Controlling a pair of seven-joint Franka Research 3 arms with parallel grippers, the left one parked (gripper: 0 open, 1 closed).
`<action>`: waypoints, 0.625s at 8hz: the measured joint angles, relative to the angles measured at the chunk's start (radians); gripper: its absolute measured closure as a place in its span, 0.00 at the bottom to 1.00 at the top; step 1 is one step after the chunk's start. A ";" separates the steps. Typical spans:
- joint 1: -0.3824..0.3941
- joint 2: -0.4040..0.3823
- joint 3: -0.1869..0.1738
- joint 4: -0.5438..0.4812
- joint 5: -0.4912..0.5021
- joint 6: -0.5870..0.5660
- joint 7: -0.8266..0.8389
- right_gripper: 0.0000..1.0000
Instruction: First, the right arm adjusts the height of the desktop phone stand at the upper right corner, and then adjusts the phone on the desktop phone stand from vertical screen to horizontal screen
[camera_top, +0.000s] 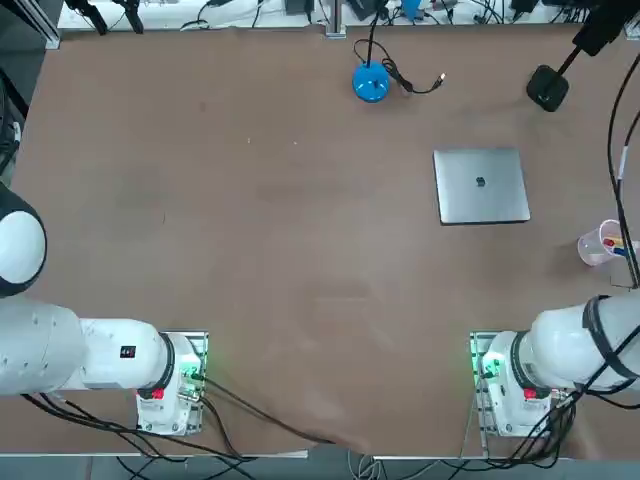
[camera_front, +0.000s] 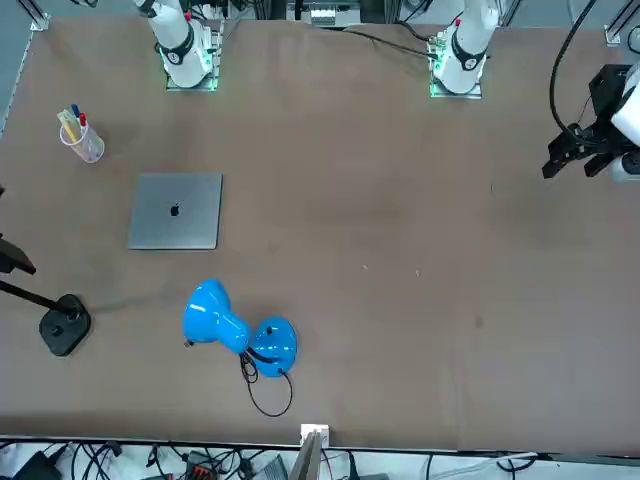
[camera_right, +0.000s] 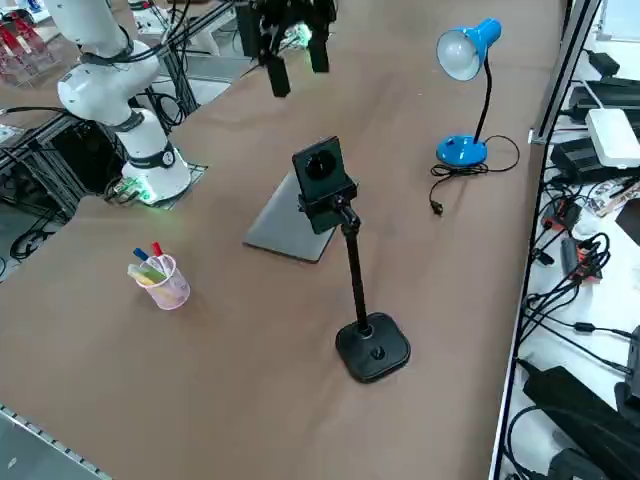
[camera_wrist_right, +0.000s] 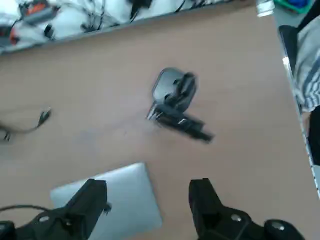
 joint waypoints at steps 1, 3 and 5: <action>-0.029 0.013 -0.001 0.002 0.000 0.049 0.001 0.00; -0.062 0.039 -0.001 0.003 0.001 0.133 0.027 0.03; -0.092 0.078 -0.002 0.004 0.001 0.210 0.073 0.06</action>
